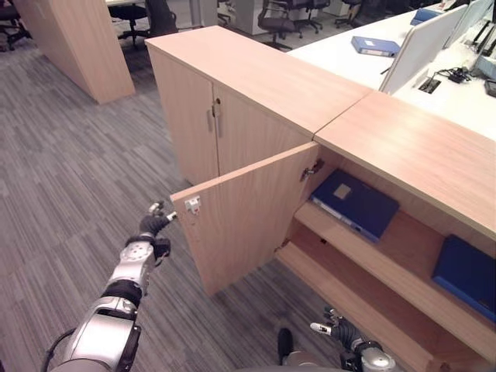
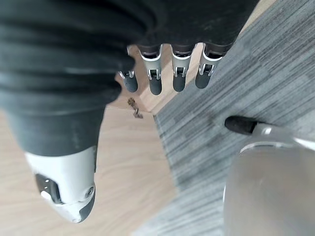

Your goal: Put the empty folder in the office cabinet

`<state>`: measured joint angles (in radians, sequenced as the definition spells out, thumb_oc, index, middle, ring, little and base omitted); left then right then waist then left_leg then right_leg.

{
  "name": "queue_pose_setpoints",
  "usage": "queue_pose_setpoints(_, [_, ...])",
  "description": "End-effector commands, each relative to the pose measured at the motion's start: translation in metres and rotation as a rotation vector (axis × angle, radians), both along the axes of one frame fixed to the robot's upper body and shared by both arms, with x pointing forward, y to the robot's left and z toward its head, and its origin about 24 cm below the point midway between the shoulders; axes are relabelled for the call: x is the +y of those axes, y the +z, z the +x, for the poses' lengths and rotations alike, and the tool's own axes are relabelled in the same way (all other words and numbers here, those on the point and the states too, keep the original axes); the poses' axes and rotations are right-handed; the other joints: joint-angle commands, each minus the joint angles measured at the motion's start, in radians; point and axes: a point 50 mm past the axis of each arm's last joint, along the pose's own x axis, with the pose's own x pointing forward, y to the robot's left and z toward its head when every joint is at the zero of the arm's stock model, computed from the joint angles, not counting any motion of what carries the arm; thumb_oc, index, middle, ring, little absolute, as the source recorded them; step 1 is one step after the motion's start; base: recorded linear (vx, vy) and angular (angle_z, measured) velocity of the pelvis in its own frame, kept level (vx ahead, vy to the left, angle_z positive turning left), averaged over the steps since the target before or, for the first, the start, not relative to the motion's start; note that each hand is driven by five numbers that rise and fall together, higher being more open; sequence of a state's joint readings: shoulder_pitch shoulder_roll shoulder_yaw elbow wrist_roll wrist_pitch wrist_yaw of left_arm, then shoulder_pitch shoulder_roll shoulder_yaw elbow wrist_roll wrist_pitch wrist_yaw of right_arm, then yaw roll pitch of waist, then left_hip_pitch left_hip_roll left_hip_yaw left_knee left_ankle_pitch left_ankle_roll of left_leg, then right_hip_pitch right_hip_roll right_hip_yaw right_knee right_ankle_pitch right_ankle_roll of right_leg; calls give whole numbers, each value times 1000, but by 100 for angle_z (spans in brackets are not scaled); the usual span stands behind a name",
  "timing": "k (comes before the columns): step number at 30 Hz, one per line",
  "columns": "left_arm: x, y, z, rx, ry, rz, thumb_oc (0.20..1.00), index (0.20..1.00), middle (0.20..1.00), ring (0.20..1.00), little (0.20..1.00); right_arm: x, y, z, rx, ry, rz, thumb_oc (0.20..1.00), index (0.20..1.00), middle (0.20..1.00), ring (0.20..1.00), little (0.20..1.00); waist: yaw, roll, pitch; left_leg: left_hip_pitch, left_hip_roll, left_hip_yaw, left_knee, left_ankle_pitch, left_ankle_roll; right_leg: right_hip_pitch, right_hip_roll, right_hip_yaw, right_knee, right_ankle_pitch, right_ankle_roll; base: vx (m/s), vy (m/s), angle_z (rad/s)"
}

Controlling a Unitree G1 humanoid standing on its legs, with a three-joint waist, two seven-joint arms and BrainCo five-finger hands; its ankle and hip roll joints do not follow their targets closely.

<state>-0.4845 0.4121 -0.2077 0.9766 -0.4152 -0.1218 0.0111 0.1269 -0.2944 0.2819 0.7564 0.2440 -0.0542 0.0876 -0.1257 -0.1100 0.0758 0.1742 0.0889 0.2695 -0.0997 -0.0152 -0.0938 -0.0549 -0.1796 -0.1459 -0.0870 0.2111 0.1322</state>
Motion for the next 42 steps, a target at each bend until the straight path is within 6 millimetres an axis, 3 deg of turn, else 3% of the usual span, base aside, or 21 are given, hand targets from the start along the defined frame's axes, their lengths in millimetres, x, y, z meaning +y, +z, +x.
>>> queue_pose_setpoints(1, [-27,31,27,-146,-93,-39,1000,1000,1000,1000,1000,3,10,23,-75,77,-35,1000,1000,1000,1000,1000,-6,24,52,-13,-42,-37,12,-65,42,70,-70,-18,96,-130,126,-3,29,-5])
queue_pose_setpoints(2, [-44,28,27,-144,-159,-59,1000,1000,1000,1000,1000,4,10,24,-76,83,-38,1000,1000,1000,1000,1000,-6,23,54,-14,-44,-40,12,-66,45,68,-73,-21,103,-129,127,0,0,0])
queue_pose_setpoints(3, [-44,28,26,-143,-159,-59,1000,1000,1000,1000,1000,4,10,24,-76,83,-38,1000,1000,1000,1000,1000,-6,23,54,-15,-44,-40,12,-66,45,68,-73,-21,103,-129,127,-6,23,3])
queue_pose_setpoints(8, [-99,30,19,-180,-399,-105,1000,1000,1000,1000,1000,6,9,27,-75,76,-35,1000,1000,1000,1000,1000,7,23,67,-25,-57,-59,12,-66,56,65,-89,-35,127,-125,130,-19,23,5])
queue_pose_setpoints(17, [-129,40,-11,-234,-644,-234,1000,1000,1000,1000,1000,4,6,17,-51,44,-16,1000,1000,1000,1000,1000,36,33,75,-36,-74,-83,12,-65,66,65,-114,-69,152,-109,130,-15,20,8])
queue_pose_setpoints(21, [-125,44,-32,-218,-790,-238,1000,1000,1000,1000,1000,2,12,28,-89,35,-16,1000,1000,1000,1000,1000,52,49,97,-46,-75,-62,12,-54,66,34,-129,-77,162,-40,130,-90,-11,0])
queue_pose_setpoints(24, [-119,43,-39,-193,-822,-227,1000,1000,1000,1000,1000,2,15,33,-103,43,-16,1000,1000,1000,1000,1000,60,68,111,-55,-56,-39,12,-39,67,9,-136,-95,209,-40,130,-124,-25,-15])
queue_pose_setpoints(26, [-110,44,-46,-177,-848,-197,1000,1000,1000,1000,1000,5,18,39,-121,65,-11,1000,1000,1000,1000,1000,77,91,117,-72,-38,5,20,-25,76,15,-166,-164,289,-104,130,-232,63,-57])
queue_pose_setpoints(27, [-99,35,-55,-134,-831,-193,1000,1000,1000,1000,1000,8,20,43,-134,89,-8,1000,1000,1000,1000,1000,92,104,109,-84,-31,50,31,-18,82,37,-184,-220,350,-148,117,-225,70,-97])
queue_pose_setpoints(29, [-89,30,-63,-111,-813,-182,1000,1000,1000,1000,1000,10,21,48,-140,109,-8,1000,1000,1000,1000,1000,118,107,85,-98,-25,115,42,-8,85,67,-209,-284,373,-161,111,-106,15,-83])
queue_pose_setpoints(30, [-89,30,-63,-110,-812,-181,1000,1000,1000,1000,1000,11,21,48,-140,110,-8,1000,1000,1000,1000,1000,119,106,85,-97,-25,116,42,-9,85,66,-210,-282,374,-162,111,-42,-38,-97])
queue_pose_setpoints(33, [-76,10,-80,-52,-714,-202,1000,1000,1000,1000,1000,17,23,58,-151,135,-9,1000,1000,1000,1000,1000,165,106,49,-100,-15,209,56,-14,74,133,-249,-387,315,-141,125,-2,-150,-85])
queue_pose_setpoints(37, [-76,-1,-86,-25,-655,-237,1000,1000,1000,1000,1000,18,22,57,-146,141,-6,1000,1000,1000,1000,1000,155,116,42,-100,15,244,64,9,51,147,-223,-382,246,-146,120,-29,-176,-107])
queue_pose_setpoints(39, [-80,-9,-84,-28,-585,-269,1000,1000,1000,1000,1000,14,24,53,-152,127,-2,1000,1000,1000,1000,1000,125,128,35,-106,48,255,64,47,17,182,-171,-349,140,-182,114,-39,-230,-41])
queue_pose_setpoints(42, [-83,-12,-80,-35,-536,-297,1000,1000,1000,1000,1000,12,26,54,-163,128,3,1000,1000,1000,1000,1000,103,140,36,-102,76,274,59,73,-4,183,-133,-315,99,-194,101,-45,-194,-69])
